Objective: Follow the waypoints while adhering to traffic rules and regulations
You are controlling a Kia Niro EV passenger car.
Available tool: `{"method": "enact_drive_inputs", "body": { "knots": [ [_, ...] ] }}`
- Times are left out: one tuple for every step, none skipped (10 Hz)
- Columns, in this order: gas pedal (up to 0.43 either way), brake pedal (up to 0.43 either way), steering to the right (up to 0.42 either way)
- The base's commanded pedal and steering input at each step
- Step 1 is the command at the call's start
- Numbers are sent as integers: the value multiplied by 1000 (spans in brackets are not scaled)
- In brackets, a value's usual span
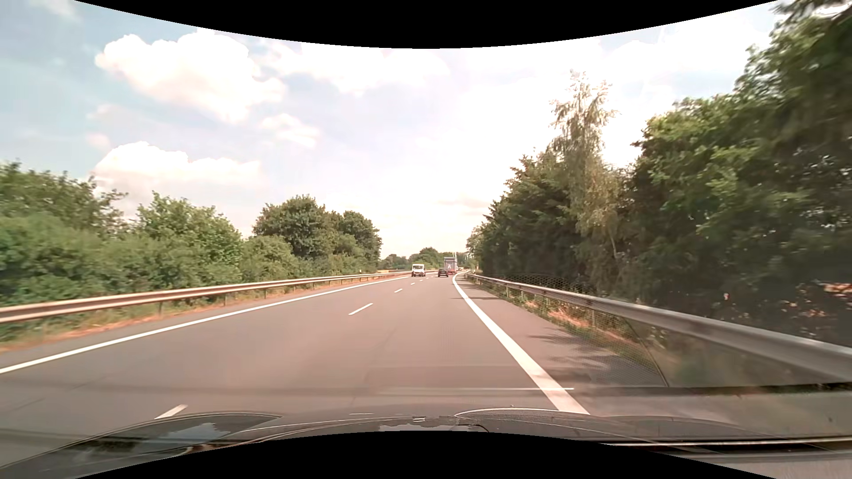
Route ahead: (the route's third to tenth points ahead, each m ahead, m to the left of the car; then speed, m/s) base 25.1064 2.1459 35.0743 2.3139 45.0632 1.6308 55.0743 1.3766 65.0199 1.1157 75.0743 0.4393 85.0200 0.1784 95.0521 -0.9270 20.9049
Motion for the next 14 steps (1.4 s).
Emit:
{"method": "enact_drive_inputs", "body": {
  "knots": [
    [177, 0, 2],
    [177, 0, 2],
    [177, 0, 1],
    [177, 0, 1],
    [177, 0, 1],
    [177, 0, 1],
    [189, 0, 1],
    [189, 0, 1],
    [189, 0, 1],
    [189, 0, 1],
    [189, 0, 1],
    [189, 0, 1],
    [189, 0, 1],
    [189, 0, 1]
  ]
}}
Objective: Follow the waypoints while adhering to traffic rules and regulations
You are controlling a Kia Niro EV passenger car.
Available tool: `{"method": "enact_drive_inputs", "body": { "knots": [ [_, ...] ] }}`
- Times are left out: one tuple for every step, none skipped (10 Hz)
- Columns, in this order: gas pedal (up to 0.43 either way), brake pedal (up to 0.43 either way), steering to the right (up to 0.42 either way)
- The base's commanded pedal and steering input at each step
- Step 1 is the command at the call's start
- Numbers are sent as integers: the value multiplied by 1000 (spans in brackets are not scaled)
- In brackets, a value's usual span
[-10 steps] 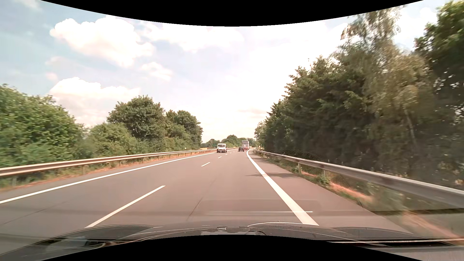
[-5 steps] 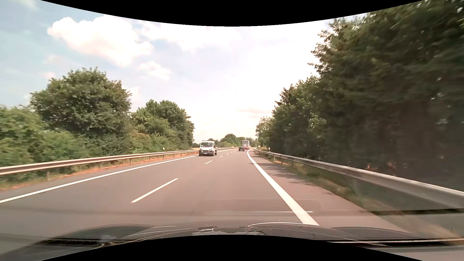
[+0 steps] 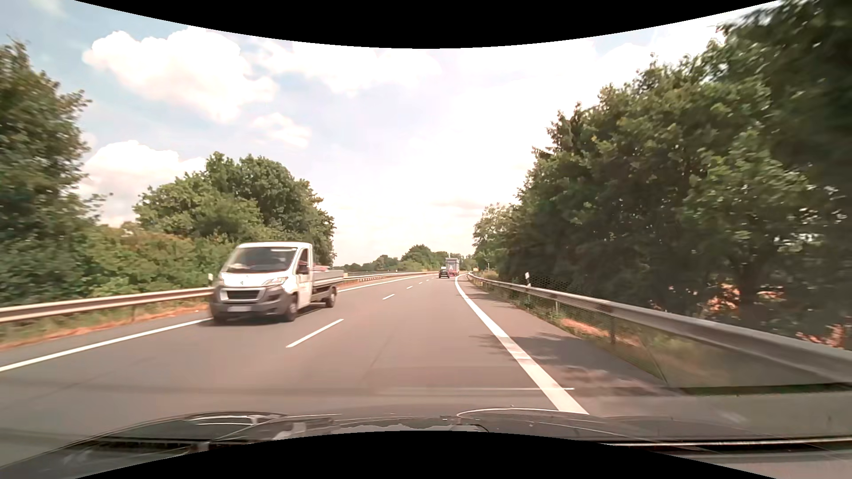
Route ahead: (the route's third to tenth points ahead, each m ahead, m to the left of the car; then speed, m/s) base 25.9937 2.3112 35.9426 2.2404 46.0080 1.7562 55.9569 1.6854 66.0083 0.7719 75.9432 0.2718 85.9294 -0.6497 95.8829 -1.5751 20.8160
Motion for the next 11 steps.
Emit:
{"method": "enact_drive_inputs", "body": {
  "knots": [
    [189, 0, 1],
    [189, 0, 1],
    [189, 0, 1],
    [189, 0, 1],
    [189, 0, 1],
    [189, 0, 1],
    [189, 0, 1],
    [189, 0, 1],
    [189, 0, 1],
    [189, 0, 1],
    [189, 0, 1]
  ]
}}
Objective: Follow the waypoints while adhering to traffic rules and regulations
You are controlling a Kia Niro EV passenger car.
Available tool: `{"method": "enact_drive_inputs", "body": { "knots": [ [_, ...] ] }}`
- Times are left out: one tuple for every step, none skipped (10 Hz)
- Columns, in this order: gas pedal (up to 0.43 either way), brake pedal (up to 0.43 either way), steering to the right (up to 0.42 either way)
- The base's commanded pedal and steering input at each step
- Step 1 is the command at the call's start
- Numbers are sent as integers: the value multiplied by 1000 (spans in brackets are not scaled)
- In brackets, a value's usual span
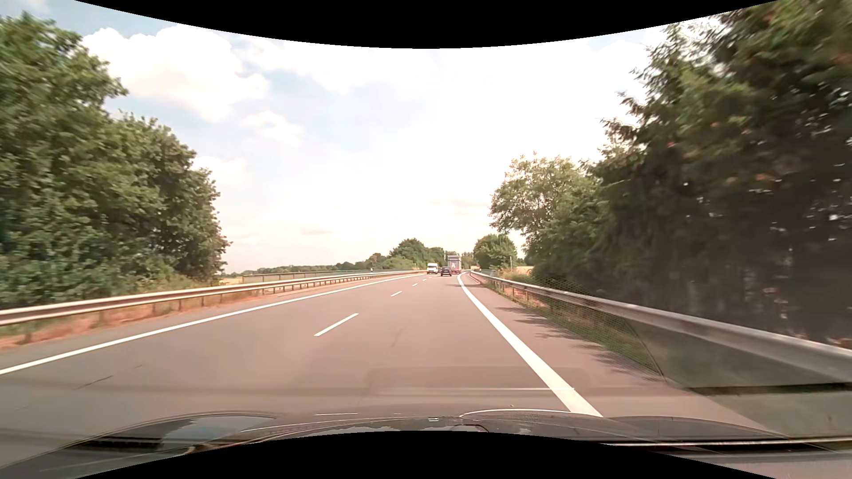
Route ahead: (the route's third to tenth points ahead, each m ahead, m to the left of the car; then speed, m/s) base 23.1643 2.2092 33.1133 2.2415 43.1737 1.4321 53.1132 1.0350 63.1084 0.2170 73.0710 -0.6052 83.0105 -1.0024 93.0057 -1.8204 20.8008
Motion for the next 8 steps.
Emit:
{"method": "enact_drive_inputs", "body": {
  "knots": [
    [189, 0, 1],
    [189, 0, 1],
    [189, 0, 1],
    [189, 0, 1],
    [189, 0, 1],
    [189, 0, 1],
    [189, 0, 2],
    [189, 0, 3]
  ]
}}
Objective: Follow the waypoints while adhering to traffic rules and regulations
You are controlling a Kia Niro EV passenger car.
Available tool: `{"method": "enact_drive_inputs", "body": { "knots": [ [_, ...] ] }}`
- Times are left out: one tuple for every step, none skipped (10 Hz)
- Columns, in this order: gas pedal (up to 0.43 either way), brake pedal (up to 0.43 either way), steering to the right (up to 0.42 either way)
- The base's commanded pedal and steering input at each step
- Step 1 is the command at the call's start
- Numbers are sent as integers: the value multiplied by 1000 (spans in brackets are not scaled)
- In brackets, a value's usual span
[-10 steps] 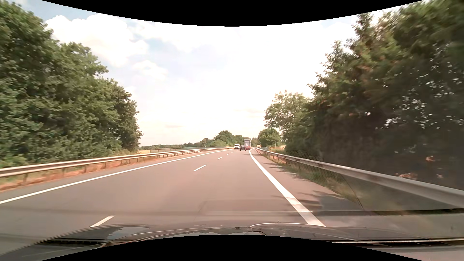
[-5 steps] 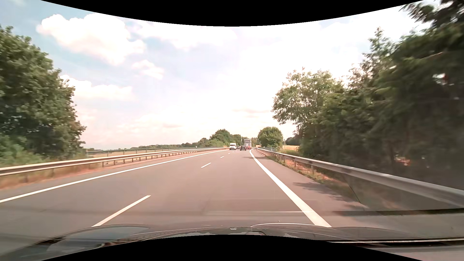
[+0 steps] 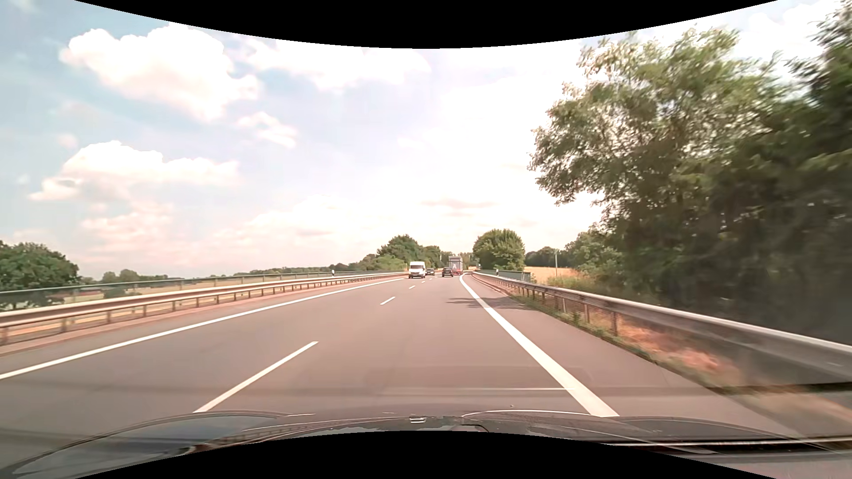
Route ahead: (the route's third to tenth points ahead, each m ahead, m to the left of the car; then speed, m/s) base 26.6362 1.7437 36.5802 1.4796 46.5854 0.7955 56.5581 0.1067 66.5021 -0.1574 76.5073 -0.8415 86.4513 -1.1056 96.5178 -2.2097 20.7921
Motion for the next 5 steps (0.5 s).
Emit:
{"method": "enact_drive_inputs", "body": {
  "knots": [
    [189, 0, 3],
    [189, 0, 3],
    [189, 0, 3],
    [189, 0, 3],
    [189, 0, 3]
  ]
}}
